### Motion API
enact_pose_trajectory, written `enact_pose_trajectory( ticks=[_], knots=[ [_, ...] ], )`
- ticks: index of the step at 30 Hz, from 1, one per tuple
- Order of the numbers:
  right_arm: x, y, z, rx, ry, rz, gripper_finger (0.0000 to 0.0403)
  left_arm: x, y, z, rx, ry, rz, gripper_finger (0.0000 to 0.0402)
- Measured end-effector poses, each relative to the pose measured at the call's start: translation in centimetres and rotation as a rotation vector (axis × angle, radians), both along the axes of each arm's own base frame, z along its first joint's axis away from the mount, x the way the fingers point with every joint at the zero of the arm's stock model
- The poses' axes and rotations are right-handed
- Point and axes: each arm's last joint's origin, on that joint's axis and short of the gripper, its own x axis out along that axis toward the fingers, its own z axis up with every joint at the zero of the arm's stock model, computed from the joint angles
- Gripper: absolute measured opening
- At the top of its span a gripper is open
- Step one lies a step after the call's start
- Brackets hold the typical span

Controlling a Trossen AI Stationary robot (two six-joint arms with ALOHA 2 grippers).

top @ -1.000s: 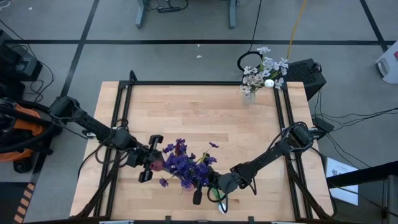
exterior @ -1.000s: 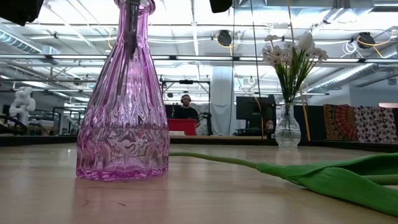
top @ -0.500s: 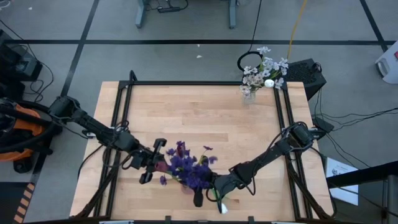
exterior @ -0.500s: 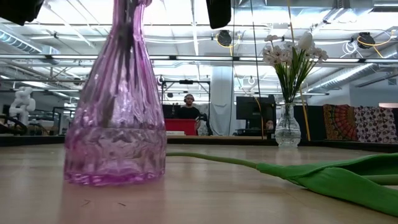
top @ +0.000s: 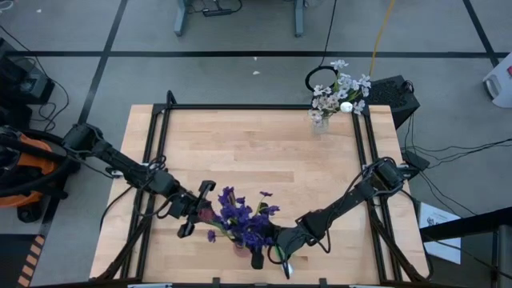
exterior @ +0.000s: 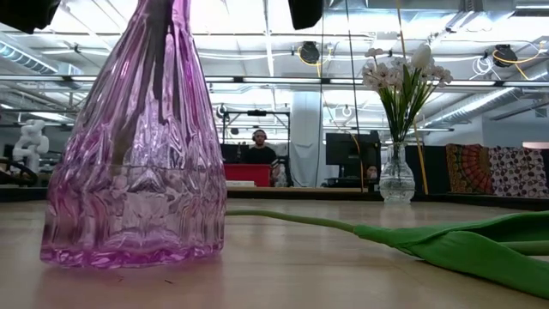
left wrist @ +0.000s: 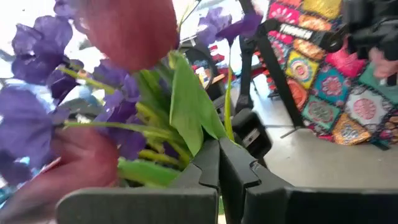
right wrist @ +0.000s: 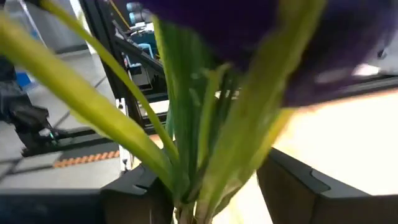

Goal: Sort flowers into vase by color
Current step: Put the red flower into the pink vase

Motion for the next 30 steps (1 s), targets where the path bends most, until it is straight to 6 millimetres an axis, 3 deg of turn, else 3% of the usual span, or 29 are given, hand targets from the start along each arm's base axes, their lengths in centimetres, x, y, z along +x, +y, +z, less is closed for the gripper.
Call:
enact_pose_trajectory(
  ticks=[6,14,30],
  knots=[
    [0.0,0.1,0.1,-0.067,0.001,0.011,0.0187,-0.1,-0.6,0.6,-0.002,-0.018,-0.050,0.0000],
    [0.8,0.8,2.0,-0.121,0.108,0.030,0.0187,-0.3,-1.2,0.6,0.001,-0.009,-0.077,0.0000],
    [1.2,1.2,5.0,-0.046,0.314,0.126,0.0187,-0.4,-2.2,1.2,0.004,0.007,-0.103,0.0000]
  ],
)
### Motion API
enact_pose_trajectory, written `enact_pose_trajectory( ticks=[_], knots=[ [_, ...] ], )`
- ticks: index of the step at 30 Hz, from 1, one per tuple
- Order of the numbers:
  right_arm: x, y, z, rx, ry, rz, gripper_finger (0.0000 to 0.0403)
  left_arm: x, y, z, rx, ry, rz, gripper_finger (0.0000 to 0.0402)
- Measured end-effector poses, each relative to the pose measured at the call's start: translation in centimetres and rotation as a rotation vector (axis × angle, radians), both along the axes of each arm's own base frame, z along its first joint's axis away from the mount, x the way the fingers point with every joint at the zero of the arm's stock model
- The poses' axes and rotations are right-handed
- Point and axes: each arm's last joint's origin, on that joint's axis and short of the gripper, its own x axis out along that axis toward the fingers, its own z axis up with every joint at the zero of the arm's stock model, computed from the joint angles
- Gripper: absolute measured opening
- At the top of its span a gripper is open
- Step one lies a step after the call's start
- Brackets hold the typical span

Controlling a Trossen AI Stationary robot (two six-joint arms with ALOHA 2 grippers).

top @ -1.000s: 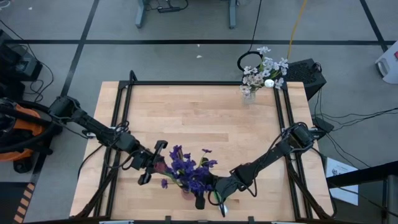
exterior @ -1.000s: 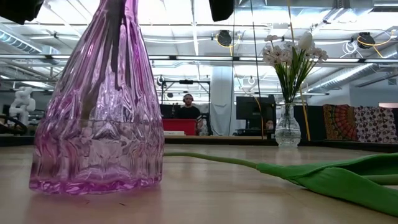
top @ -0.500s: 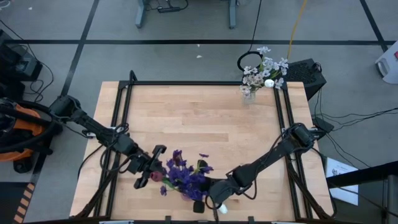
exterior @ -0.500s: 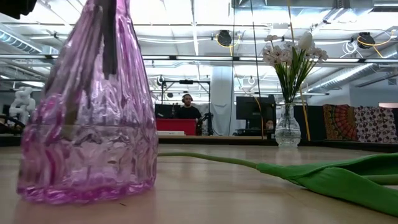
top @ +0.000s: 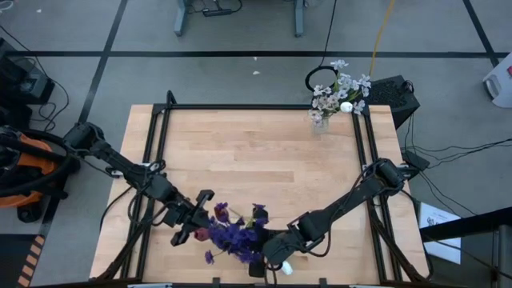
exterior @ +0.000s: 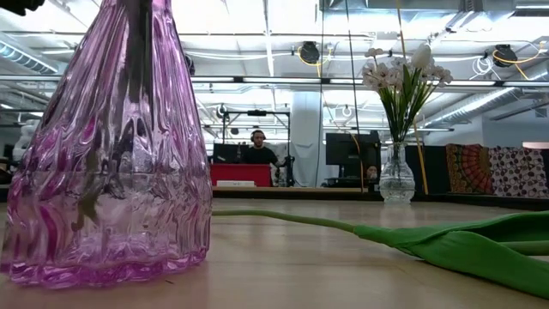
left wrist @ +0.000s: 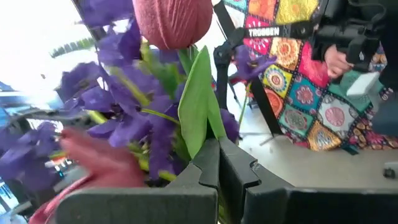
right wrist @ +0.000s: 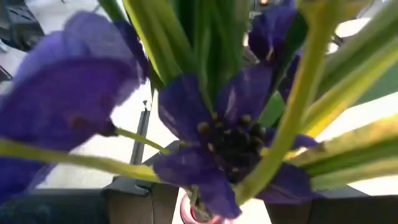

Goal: Sort flowers into vase by color
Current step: Put the red flower into the pink vase

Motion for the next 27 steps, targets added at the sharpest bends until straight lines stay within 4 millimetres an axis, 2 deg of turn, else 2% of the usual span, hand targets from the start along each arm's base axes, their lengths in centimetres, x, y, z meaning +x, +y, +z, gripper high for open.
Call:
enact_pose_trajectory(
  ticks=[5,18,24,27],
  knots=[
    [-0.3,0.1,-0.2,0.055,0.073,0.026,0.0187,0.4,-0.2,-0.3,0.047,0.085,0.003,0.0000],
    [-0.9,1.0,-0.5,0.183,0.150,0.068,0.0187,0.4,-0.2,-0.3,-0.022,0.152,0.004,0.0002],
    [-1.7,1.0,-0.9,0.258,0.248,0.042,0.0187,0.6,0.0,-0.5,-0.162,0.272,0.080,0.0033],
    [-2.1,1.2,-0.6,0.271,0.260,0.032,0.0187,0.7,0.1,-0.5,-0.175,0.285,0.097,0.0054]
  ],
)
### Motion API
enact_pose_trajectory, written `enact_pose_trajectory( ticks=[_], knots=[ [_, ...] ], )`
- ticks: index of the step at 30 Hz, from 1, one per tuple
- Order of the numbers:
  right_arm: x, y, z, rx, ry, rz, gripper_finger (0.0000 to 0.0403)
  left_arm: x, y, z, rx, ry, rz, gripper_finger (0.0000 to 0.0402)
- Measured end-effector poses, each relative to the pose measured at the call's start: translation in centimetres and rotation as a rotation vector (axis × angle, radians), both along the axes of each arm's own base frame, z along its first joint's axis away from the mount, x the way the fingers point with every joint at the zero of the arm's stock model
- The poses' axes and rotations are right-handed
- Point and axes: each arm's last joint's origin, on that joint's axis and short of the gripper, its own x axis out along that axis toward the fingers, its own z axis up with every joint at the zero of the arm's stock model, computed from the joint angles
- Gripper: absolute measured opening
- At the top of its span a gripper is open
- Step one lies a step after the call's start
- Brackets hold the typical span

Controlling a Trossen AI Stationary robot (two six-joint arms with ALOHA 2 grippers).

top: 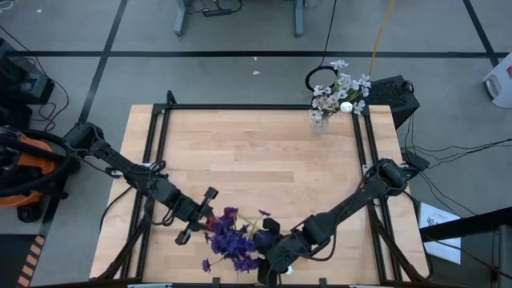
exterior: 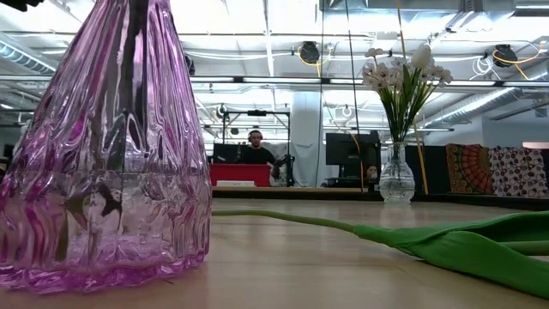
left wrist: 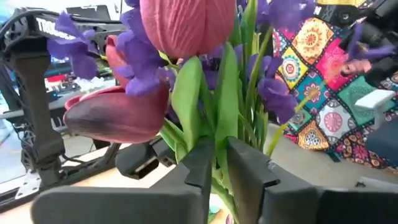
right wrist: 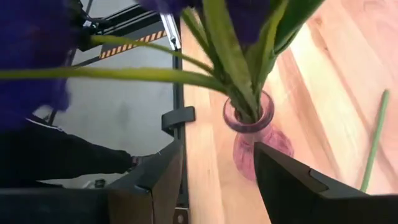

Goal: Sort flowers into vase by color
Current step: Put the red flower into the pink vase, then put the white flower into the transparent vase

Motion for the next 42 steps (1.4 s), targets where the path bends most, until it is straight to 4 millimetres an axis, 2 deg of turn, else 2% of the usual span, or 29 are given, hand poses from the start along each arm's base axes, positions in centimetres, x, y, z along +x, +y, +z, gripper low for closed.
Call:
enact_pose_trajectory(
  ticks=[8,12,18,23,26,30,33,38,42],
  knots=[
    [-0.9,0.5,-0.5,0.054,0.086,-0.061,0.0187,-0.1,0.0,-0.4,0.027,0.046,-0.001,0.0122],
    [-1.8,0.6,-0.7,0.091,0.164,-0.127,0.0187,-0.9,0.5,-0.3,0.065,0.112,-0.001,0.0141],
    [-3.4,0.0,-0.6,0.172,0.313,-0.309,0.0187,-3.6,2.3,0.7,0.127,0.209,0.060,0.0143],
    [-5.2,-0.4,-1.6,0.261,0.482,-0.612,0.0181,-6.3,4.3,1.1,0.193,0.293,0.173,0.0143],
    [-5.7,0.1,-2.2,0.329,0.521,-0.740,0.0171,-8.0,5.5,0.8,0.194,0.384,0.242,0.0137],
    [-5.2,1.1,-2.9,0.357,0.496,-0.694,0.0158,-9.7,6.6,0.3,0.196,0.484,0.291,0.0120],
    [-4.2,1.7,-4.2,0.328,0.472,-0.612,0.0148,-10.6,7.1,0.0,0.227,0.523,0.295,0.0108],
    [-2.6,1.5,-7.3,0.331,0.590,-0.548,0.0128,-10.8,7.3,-0.1,0.241,0.530,0.319,0.0103],
    [-1.9,1.2,-9.7,0.337,0.677,-0.587,0.0109,-10.8,7.4,-0.1,0.248,0.522,0.359,0.0102]
  ],
)
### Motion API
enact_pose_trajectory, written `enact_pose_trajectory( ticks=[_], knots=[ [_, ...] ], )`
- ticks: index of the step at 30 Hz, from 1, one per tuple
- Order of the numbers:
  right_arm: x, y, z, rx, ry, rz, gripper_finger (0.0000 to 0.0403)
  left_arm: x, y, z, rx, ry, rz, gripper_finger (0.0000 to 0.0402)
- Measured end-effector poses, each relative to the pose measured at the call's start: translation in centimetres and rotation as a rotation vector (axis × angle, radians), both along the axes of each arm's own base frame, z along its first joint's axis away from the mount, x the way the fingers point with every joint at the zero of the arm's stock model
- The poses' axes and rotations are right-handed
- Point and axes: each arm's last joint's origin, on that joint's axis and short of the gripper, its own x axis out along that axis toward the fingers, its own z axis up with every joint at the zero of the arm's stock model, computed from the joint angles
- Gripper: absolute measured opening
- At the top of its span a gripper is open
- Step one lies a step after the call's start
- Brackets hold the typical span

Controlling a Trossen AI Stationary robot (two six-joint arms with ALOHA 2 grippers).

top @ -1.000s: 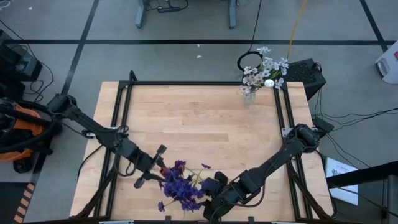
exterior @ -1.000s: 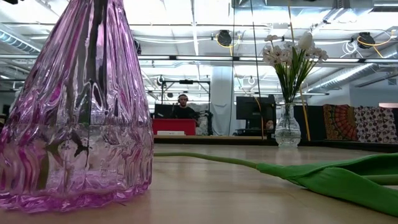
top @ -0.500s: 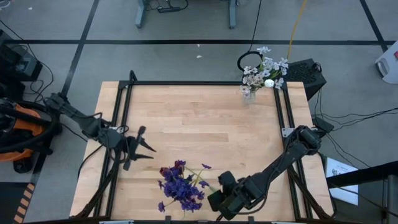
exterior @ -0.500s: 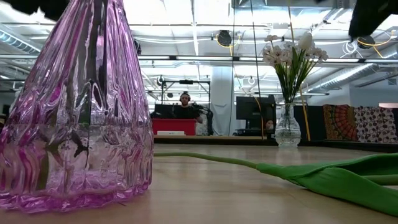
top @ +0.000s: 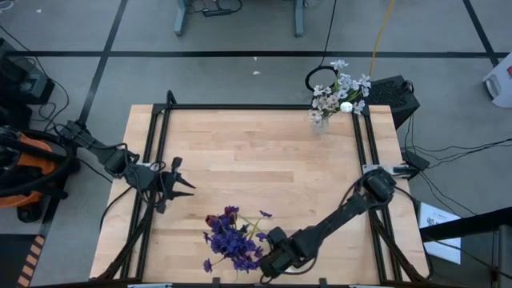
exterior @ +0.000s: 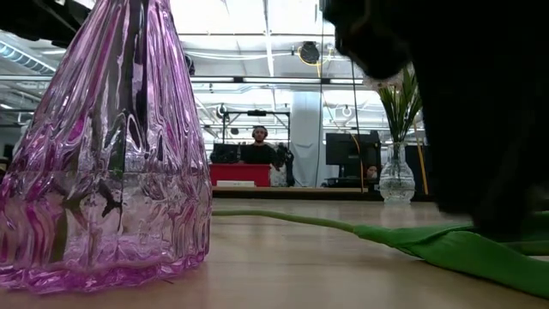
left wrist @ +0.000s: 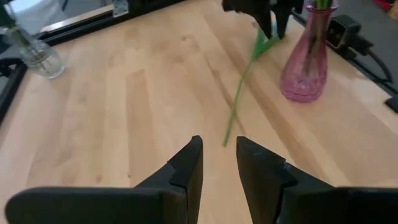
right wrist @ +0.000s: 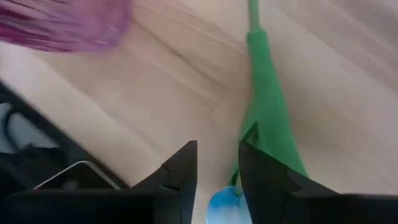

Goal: Sort flowers into vase by color
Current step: Put the white flower into the transparent vase

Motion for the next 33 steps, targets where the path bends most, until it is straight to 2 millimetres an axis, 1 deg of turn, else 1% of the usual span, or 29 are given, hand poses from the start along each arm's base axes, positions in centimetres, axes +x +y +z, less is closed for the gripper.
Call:
enact_pose_trajectory(
  ticks=[2,4,7,9,11,12,16,18,21,23,25,26,27,29,31,33],
  knots=[
    [0.2,-0.3,-0.8,0.015,0.047,-0.006,0.0098,0.0,0.0,0.0,0.006,-0.003,0.012,0.0102],
    [0.1,-0.5,-1.8,0.040,0.130,-0.007,0.0085,0.0,0.0,0.0,0.006,-0.003,0.013,0.0102],
    [-0.3,-1.1,-2.5,0.061,0.263,-0.022,0.0058,0.0,0.0,0.0,0.008,-0.003,0.014,0.0102],
    [-0.8,-1.2,-2.6,0.042,0.314,-0.005,0.0035,0.0,0.1,0.0,0.010,-0.005,0.017,0.0102],
    [-1.4,-1.6,-2.4,0.008,0.364,0.033,0.0012,0.0,0.1,0.0,0.017,-0.009,0.029,0.0102],
    [-1.7,-1.7,-2.1,-0.007,0.376,0.061,0.0008,0.0,0.1,0.0,0.020,-0.010,0.033,0.0102],
    [-3.5,-3.4,-1.4,-0.155,0.546,0.152,0.0010,0.1,0.2,0.1,0.042,-0.027,0.065,0.0102],
    [-4.3,-4.4,-0.4,-0.244,0.604,0.233,0.0005,0.1,0.3,0.1,0.065,-0.040,0.096,0.0102],
    [-5.0,-6.2,0.9,-0.416,0.677,0.434,0.0003,0.3,0.4,0.4,0.092,-0.078,0.144,0.0102],
    [-4.5,-7.4,1.4,-0.503,0.653,0.615,0.0003,0.5,0.6,0.6,0.099,-0.106,0.201,0.0102],
    [-4.0,-9.1,1.7,-0.568,0.633,0.792,0.0002,0.7,1.0,0.9,0.100,-0.147,0.282,0.0102],
    [-3.9,-10.0,1.8,-0.584,0.618,0.848,0.0002,0.8,1.1,1.1,0.092,-0.176,0.328,0.0102],
    [-3.8,-11.0,1.8,-0.601,0.602,0.891,0.0001,1.0,1.3,1.4,0.074,-0.209,0.378,0.0102],
    [-4.4,-13.2,1.6,-0.624,0.581,0.954,0.0001,1.3,1.6,2.0,0.051,-0.270,0.453,0.0102],
    [-5.5,-15.5,1.3,-0.633,0.517,0.993,0.0001,1.6,1.8,2.5,0.023,-0.318,0.496,0.0102],
    [-7.1,-17.6,1.2,-0.635,0.435,1.014,0.0001,2.0,2.0,2.7,0.010,-0.341,0.524,0.0102]
  ],
)
